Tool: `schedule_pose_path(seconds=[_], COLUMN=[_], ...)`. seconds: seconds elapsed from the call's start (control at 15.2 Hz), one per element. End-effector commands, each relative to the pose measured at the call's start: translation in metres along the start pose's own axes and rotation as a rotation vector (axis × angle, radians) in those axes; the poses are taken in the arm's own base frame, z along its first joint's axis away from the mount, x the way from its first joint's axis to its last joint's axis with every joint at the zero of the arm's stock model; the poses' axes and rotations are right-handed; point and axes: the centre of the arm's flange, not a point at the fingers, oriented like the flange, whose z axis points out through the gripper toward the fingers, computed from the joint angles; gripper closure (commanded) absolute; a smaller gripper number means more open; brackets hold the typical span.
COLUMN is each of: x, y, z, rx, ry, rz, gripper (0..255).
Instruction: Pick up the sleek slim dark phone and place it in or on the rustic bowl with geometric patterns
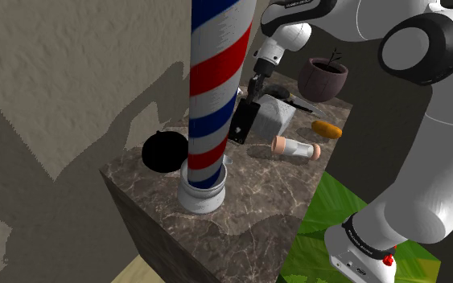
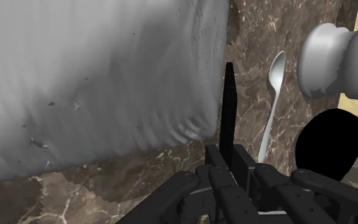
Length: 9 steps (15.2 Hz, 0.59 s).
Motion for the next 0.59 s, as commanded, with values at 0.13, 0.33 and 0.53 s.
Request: schedule_pose_path(seconds=[0.13, 0.33, 0.53], x=[0.0, 0.0, 0.0], y=[-0.007, -0.016, -0.024], z=[-0.011, -0.025, -0.038], rx=[0.002, 0.002, 0.002], ry=[-0.004, -0.004, -0.004], rz=[0.001, 0.001, 0.001], gripper=[255, 255, 255])
